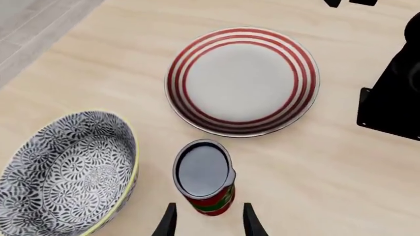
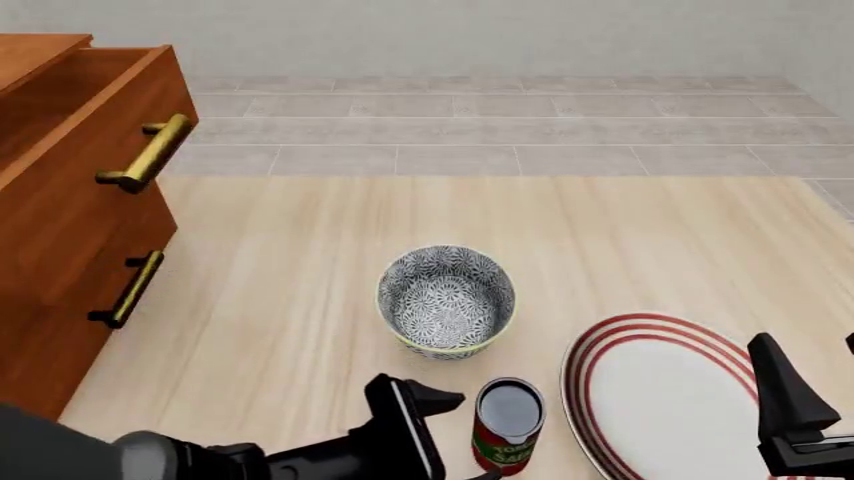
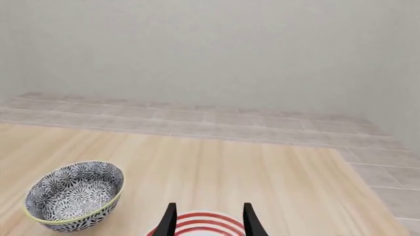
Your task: Put the ketchup in the top drawer of the cabinet.
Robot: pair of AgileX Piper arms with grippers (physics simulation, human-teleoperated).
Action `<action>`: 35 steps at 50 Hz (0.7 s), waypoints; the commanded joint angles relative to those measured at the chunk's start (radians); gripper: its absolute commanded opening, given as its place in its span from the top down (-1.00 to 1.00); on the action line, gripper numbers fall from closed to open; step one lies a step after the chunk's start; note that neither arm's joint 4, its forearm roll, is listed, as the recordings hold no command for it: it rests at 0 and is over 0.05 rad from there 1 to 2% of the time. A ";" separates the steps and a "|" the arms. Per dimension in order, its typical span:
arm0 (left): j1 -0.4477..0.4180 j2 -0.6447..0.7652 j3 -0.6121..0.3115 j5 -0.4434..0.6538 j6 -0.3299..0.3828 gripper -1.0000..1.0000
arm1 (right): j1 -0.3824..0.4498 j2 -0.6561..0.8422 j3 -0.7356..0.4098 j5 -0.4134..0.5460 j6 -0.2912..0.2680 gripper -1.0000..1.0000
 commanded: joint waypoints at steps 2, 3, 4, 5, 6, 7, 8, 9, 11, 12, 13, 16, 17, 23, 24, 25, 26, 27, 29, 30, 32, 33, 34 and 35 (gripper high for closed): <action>0.013 0.081 -0.008 -0.057 0.008 -1.00 | -0.004 0.000 0.000 0.006 0.011 -1.00; 0.015 0.085 -0.009 -0.060 0.009 -1.00 | -0.004 0.000 0.000 0.006 0.012 -1.00; 0.018 0.097 -0.013 -0.060 0.003 -1.00 | -0.005 0.000 0.000 0.007 0.014 -1.00; 0.018 0.101 -0.016 -0.058 0.002 -1.00 | -0.005 0.000 0.000 0.008 0.013 -1.00; 0.018 0.101 -0.016 -0.058 0.002 -1.00 | -0.005 0.000 0.000 0.008 0.013 -1.00; 0.018 0.104 -0.017 -0.060 0.003 -1.00 | -0.005 0.000 0.000 0.009 0.014 -1.00; 0.018 0.108 -0.018 -0.062 0.002 -1.00 | -0.004 0.000 0.000 0.010 0.014 -1.00; 0.018 0.107 -0.020 -0.060 0.001 -1.00 | -0.004 0.000 0.000 0.010 0.014 -1.00; 0.017 0.106 -0.024 -0.053 -0.001 -1.00 | -0.004 0.000 0.000 0.011 0.015 -1.00; 0.017 0.108 -0.026 -0.052 -0.003 -1.00 | -0.003 0.000 0.000 0.011 0.016 -1.00; 0.018 0.113 -0.028 -0.056 -0.002 -1.00 | -0.003 0.000 0.000 0.012 0.016 -1.00; 0.017 0.113 -0.032 -0.052 -0.001 -1.00 | -0.004 0.000 0.000 0.013 0.020 -1.00; 0.017 0.119 -0.037 -0.051 -0.003 -1.00 | -0.005 0.000 0.000 0.014 0.020 -1.00; 0.010 0.135 -0.051 -0.051 -0.001 -1.00 | -0.002 0.000 0.000 0.012 0.022 -1.00; 0.010 0.141 -0.055 -0.051 -0.001 -1.00 | -0.002 0.000 0.000 0.013 0.021 -1.00; 0.012 0.143 -0.058 -0.048 0.000 -1.00 | -0.001 0.000 0.000 0.014 0.020 -1.00; 0.012 0.143 -0.058 -0.048 0.000 -1.00 | -0.001 0.000 0.000 0.014 0.020 -1.00; 0.013 0.143 -0.063 -0.044 0.002 -1.00 | 0.000 0.000 0.000 0.016 0.021 -1.00; 0.016 0.145 -0.066 -0.041 -0.002 -1.00 | 0.001 0.000 0.000 0.016 0.022 -1.00; 0.018 0.146 -0.069 -0.041 -0.002 -1.00 | 0.001 0.000 0.000 0.016 0.022 -1.00; 0.019 0.148 -0.070 -0.042 0.005 -1.00 | 0.002 0.000 0.000 0.016 0.023 -1.00; 0.020 0.156 -0.073 -0.046 0.004 -1.00 | 0.002 0.000 0.000 0.016 0.023 -1.00; 0.020 0.162 -0.074 -0.050 0.005 -1.00 | 0.002 0.000 0.000 0.016 0.023 -1.00; 0.019 0.170 -0.079 -0.048 0.002 -1.00 | 0.002 0.000 0.000 0.017 0.023 -1.00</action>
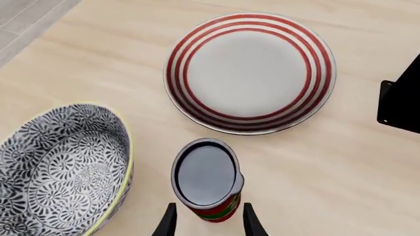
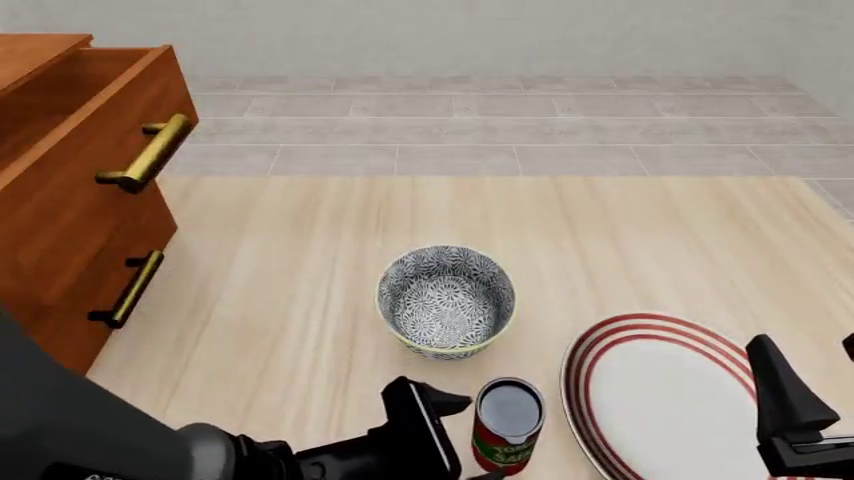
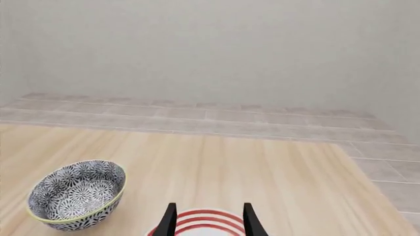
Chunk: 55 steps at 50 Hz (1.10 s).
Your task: Put the ketchup in the top drawer of the cabinet.
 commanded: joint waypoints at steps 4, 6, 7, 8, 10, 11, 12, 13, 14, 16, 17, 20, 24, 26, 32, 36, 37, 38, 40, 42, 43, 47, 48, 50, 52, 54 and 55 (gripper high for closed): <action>0.007 0.043 -0.027 -0.004 0.003 -1.00 | 0.004 0.000 0.000 0.003 0.003 -1.00; 0.006 0.041 -0.031 0.001 0.000 -1.00 | 0.005 0.000 0.000 0.003 0.004 -1.00; 0.004 0.040 -0.033 0.006 0.002 -1.00 | 0.005 0.000 0.000 0.004 0.004 -1.00; 0.002 0.038 -0.036 0.009 0.005 -1.00 | 0.005 0.000 0.000 0.004 0.004 -1.00; -0.003 0.035 -0.043 0.019 0.006 -1.00 | 0.006 0.000 0.000 0.005 0.003 -1.00; -0.003 0.035 -0.043 0.019 0.006 -1.00 | 0.006 0.000 0.000 0.005 0.003 -1.00; 0.004 0.018 -0.044 0.028 0.006 -1.00 | 0.007 0.000 0.000 0.005 0.005 -1.00; 0.004 0.018 -0.044 0.028 0.006 -1.00 | 0.007 0.000 0.000 0.005 0.005 -1.00; 0.012 0.017 -0.045 0.027 0.011 -1.00 | 0.003 0.000 0.000 0.005 0.026 -1.00; 0.015 0.026 -0.046 0.021 0.018 -1.00 | 0.003 0.000 0.000 0.007 0.024 -1.00; 0.013 0.031 -0.049 0.020 0.018 -1.00 | 0.004 0.000 0.000 0.010 0.019 -1.00; 0.009 0.038 -0.056 0.025 0.021 -1.00 | 0.005 0.000 0.000 0.011 0.022 -1.00; -0.005 0.039 -0.070 0.040 0.016 -1.00 | 0.007 0.000 0.000 0.014 0.021 -1.00; -0.009 0.037 -0.073 0.044 0.014 -1.00 | 0.007 0.000 0.000 0.018 0.019 -1.00; 0.001 0.036 -0.089 0.060 0.018 -1.00 | 0.006 0.000 0.000 0.025 0.024 -1.00; -0.002 0.038 -0.092 0.061 0.024 -1.00 | 0.008 0.000 0.000 0.027 0.025 -1.00; -0.004 0.044 -0.095 0.059 0.022 -1.00 | 0.008 0.000 0.000 0.027 0.025 -1.00; -0.006 0.047 -0.097 0.058 0.023 -1.00 | 0.008 0.000 0.000 0.028 0.026 -1.00; -0.012 0.057 -0.104 0.059 0.019 -1.00 | 0.007 0.000 0.000 0.029 0.025 -1.00; -0.018 0.057 -0.112 0.070 -0.002 -1.00 | 0.007 0.000 0.000 0.030 0.027 -1.00; -0.017 0.055 -0.111 0.069 0.004 -1.00 | 0.006 0.000 0.000 0.030 0.026 -1.00; 0.001 0.062 -0.114 0.071 0.014 -1.00 | 0.007 0.000 0.000 0.032 0.027 -1.00; -0.005 0.058 -0.111 0.065 0.021 -1.00 | 0.008 0.001 0.000 0.033 0.027 -1.00; -0.011 0.046 -0.106 0.060 0.021 -1.00 | 0.009 0.001 0.000 0.034 0.027 -1.00; -0.006 0.028 -0.100 0.061 0.014 -1.00 | 0.010 0.001 0.000 0.035 0.026 -1.00; -0.006 0.021 -0.097 0.060 0.017 1.00 | 0.010 0.000 0.000 0.035 0.026 -1.00; -0.006 0.021 -0.097 0.060 0.017 1.00 | 0.010 0.000 0.000 0.035 0.026 -1.00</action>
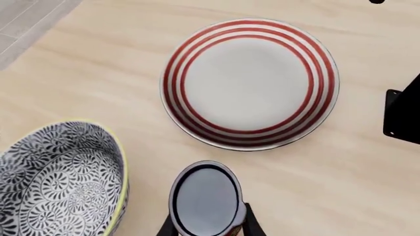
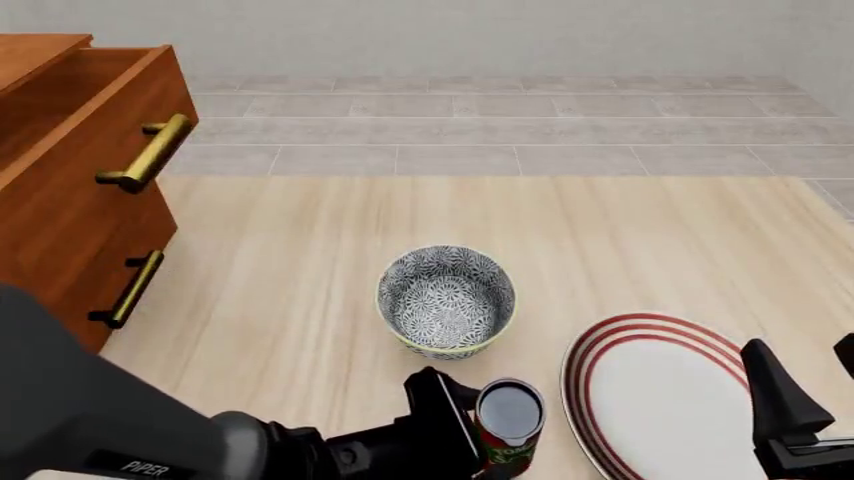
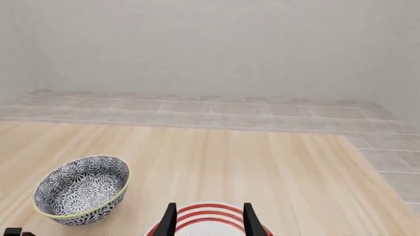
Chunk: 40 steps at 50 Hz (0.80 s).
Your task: Put the ketchup in the top drawer of the cabinet.
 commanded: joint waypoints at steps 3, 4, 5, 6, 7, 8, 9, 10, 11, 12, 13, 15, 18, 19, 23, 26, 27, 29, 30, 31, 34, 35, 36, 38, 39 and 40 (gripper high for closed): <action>0.003 -0.033 0.008 -0.003 0.004 1.00 | 0.001 0.000 0.000 0.004 0.001 -1.00; 0.003 -0.035 0.010 -0.004 0.004 1.00 | 0.001 0.000 0.000 0.004 0.002 -1.00; 0.005 -0.038 0.011 0.000 0.004 1.00 | 0.002 0.000 0.000 0.004 0.002 -1.00; 0.006 -0.046 0.014 0.000 0.006 1.00 | 0.002 0.000 0.000 0.004 0.001 -1.00; 0.008 -0.053 0.018 0.000 0.009 1.00 | 0.002 0.000 0.000 0.004 0.002 -1.00; 0.010 -0.064 0.022 0.005 0.008 1.00 | 0.003 0.000 0.000 0.004 0.002 -1.00; 0.008 -0.076 0.026 0.009 0.006 1.00 | 0.003 0.000 0.000 0.004 0.002 -1.00; 0.009 -0.082 0.030 0.010 0.008 1.00 | 0.002 0.000 0.000 0.005 0.002 -1.00; 0.015 -0.088 0.033 0.013 0.013 1.00 | 0.002 0.000 0.000 0.005 0.002 -1.00; 0.015 -0.088 0.033 0.014 0.013 1.00 | 0.002 0.000 0.000 0.004 0.002 -1.00; 0.010 -0.124 0.048 0.022 0.024 1.00 | 0.003 0.000 0.000 0.005 0.003 -1.00; 0.006 -0.134 0.052 0.027 0.026 1.00 | 0.003 0.000 0.000 0.004 0.002 -1.00; 0.005 -0.179 0.065 0.048 0.021 1.00 | 0.003 0.000 0.000 0.005 0.004 -1.00; 0.001 -0.207 0.072 0.060 0.022 1.00 | 0.003 0.000 0.000 0.005 0.006 -1.00; 0.005 -0.282 0.089 0.109 0.026 1.00 | 0.003 0.000 0.000 0.006 0.006 -1.00; -0.014 -0.311 0.078 0.165 0.009 1.00 | 0.002 0.000 0.000 0.005 0.006 -1.00; -0.010 -0.345 0.087 0.184 0.014 1.00 | 0.002 0.000 0.000 0.005 0.006 -1.00; -0.019 -0.386 0.085 0.227 -0.004 1.00 | 0.002 0.000 0.000 0.006 0.007 -1.00; -0.019 -0.402 0.087 0.240 0.001 1.00 | 0.003 0.000 0.000 0.007 0.007 -1.00; -0.015 -0.432 0.096 0.254 0.012 1.00 | 0.003 0.000 0.000 0.007 0.008 -1.00; 0.005 -0.473 0.102 0.291 0.012 1.00 | 0.004 0.000 0.000 0.008 0.007 -1.00; 0.007 -0.496 0.103 0.309 0.013 1.00 | 0.004 0.000 0.000 0.008 0.006 -1.00; 0.007 -0.497 0.103 0.309 0.013 1.00 | 0.004 0.000 0.000 0.008 0.006 -1.00; 0.008 -0.532 0.106 0.337 0.016 1.00 | 0.002 0.000 0.000 0.008 0.006 -1.00; 0.011 -0.545 0.109 0.346 0.017 1.00 | 0.000 0.000 0.000 0.008 0.007 -1.00; 0.015 -0.561 0.111 0.356 0.015 1.00 | 0.000 0.000 0.000 0.008 0.007 -1.00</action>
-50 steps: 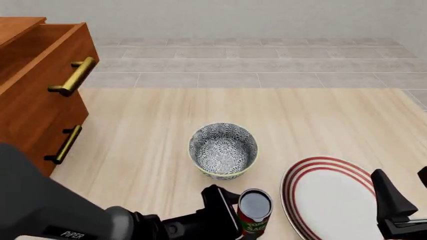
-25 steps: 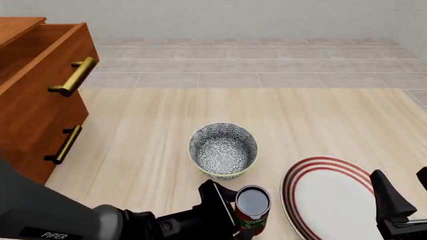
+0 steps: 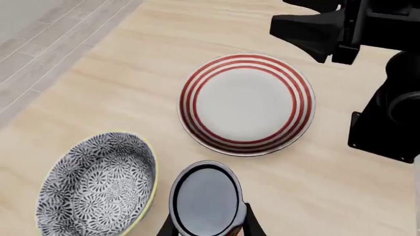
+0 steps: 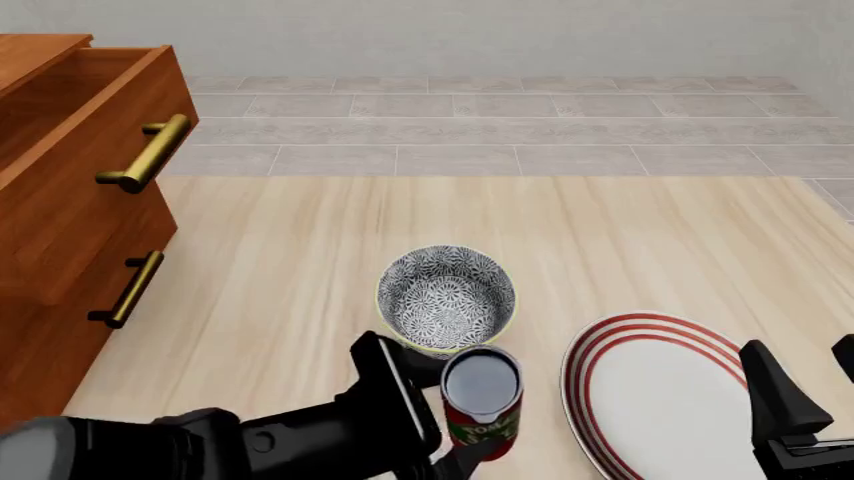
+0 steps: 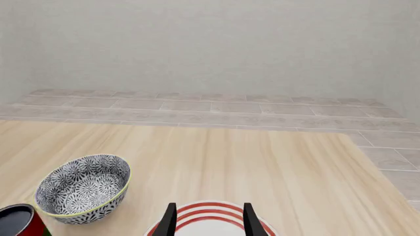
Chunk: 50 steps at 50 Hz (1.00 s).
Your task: Put the ketchup in the top drawer of the cabinet.
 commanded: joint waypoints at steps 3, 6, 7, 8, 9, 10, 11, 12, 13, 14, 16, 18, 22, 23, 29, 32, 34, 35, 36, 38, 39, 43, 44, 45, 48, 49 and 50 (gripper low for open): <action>0.033 -0.202 0.027 0.153 0.012 1.00 | 0.000 0.000 0.000 0.003 0.000 -1.00; 0.051 -0.251 0.042 0.179 0.017 1.00 | 0.002 0.000 0.000 0.003 0.000 -1.00; 0.056 -0.273 0.045 0.195 0.012 1.00 | 0.002 0.000 0.000 0.003 0.000 -1.00; 0.056 -0.273 0.045 0.196 0.012 1.00 | 0.002 0.000 0.000 0.003 0.000 -1.00; 0.060 -0.284 0.048 0.200 0.011 1.00 | 0.002 0.000 0.000 0.003 0.002 -1.00; 0.067 -0.311 0.050 0.221 0.006 1.00 | 0.002 0.000 0.000 0.003 0.002 -1.00; 0.068 -0.327 0.051 0.230 0.008 1.00 | 0.002 0.000 0.000 0.003 0.002 -1.00; 0.084 -0.362 0.068 0.235 0.042 1.00 | 0.003 0.000 0.000 0.003 0.001 -1.00; 0.086 -0.374 0.069 0.247 0.044 1.00 | 0.003 0.000 0.000 0.003 0.002 -1.00; 0.099 -0.399 0.068 0.271 0.032 1.00 | 0.004 0.000 0.000 0.003 0.003 -1.00; 0.115 -0.447 0.065 0.313 0.032 1.00 | 0.006 0.000 0.000 0.003 0.001 -1.00; 0.129 -0.476 0.067 0.338 0.024 1.00 | 0.007 0.001 0.000 0.003 0.002 -1.00; 0.162 -0.553 0.078 0.390 0.051 1.00 | 0.007 0.003 0.000 -0.001 0.003 -1.00; 0.168 -0.574 0.073 0.412 0.048 1.00 | 0.007 0.003 0.000 -0.001 0.003 -1.00; 0.198 -0.617 0.068 0.469 0.047 1.00 | 0.009 0.033 0.000 -0.029 0.001 -1.00; 0.211 -0.661 0.057 0.510 0.066 1.00 | 0.007 0.075 0.000 -0.071 0.002 -1.00; 0.236 -0.686 0.044 0.552 0.057 1.00 | 0.008 0.001 0.000 0.005 0.003 -1.00; 0.246 -0.698 0.038 0.570 0.049 1.00 | 0.008 0.001 0.000 0.005 0.003 -1.00; 0.252 -0.712 0.030 0.589 0.051 1.00 | 0.010 0.000 0.000 0.006 0.003 -1.00; 0.259 -0.724 0.029 0.611 0.053 1.00 | 0.011 0.000 0.000 0.006 0.003 -1.00; 0.263 -0.737 0.030 0.623 0.063 1.00 | 0.011 0.000 0.000 0.006 0.003 -1.00; 0.266 -0.759 0.027 0.651 0.071 1.00 | 0.012 0.000 0.000 0.004 0.005 -1.00; 0.267 -0.763 0.023 0.660 0.069 1.00 | 0.013 0.000 0.000 0.005 0.004 -1.00; 0.268 -0.773 0.020 0.673 0.073 1.00 | 0.014 0.000 0.000 0.006 0.004 -1.00; 0.282 -0.786 0.013 0.695 0.074 1.00 | 0.015 0.000 0.000 0.007 0.004 -1.00; 0.297 -0.797 0.002 0.720 0.071 1.00 | 0.015 0.000 0.000 0.007 0.004 -1.00; 0.297 -0.797 0.002 0.720 0.071 1.00 | 0.014 0.000 0.000 0.006 0.005 -1.00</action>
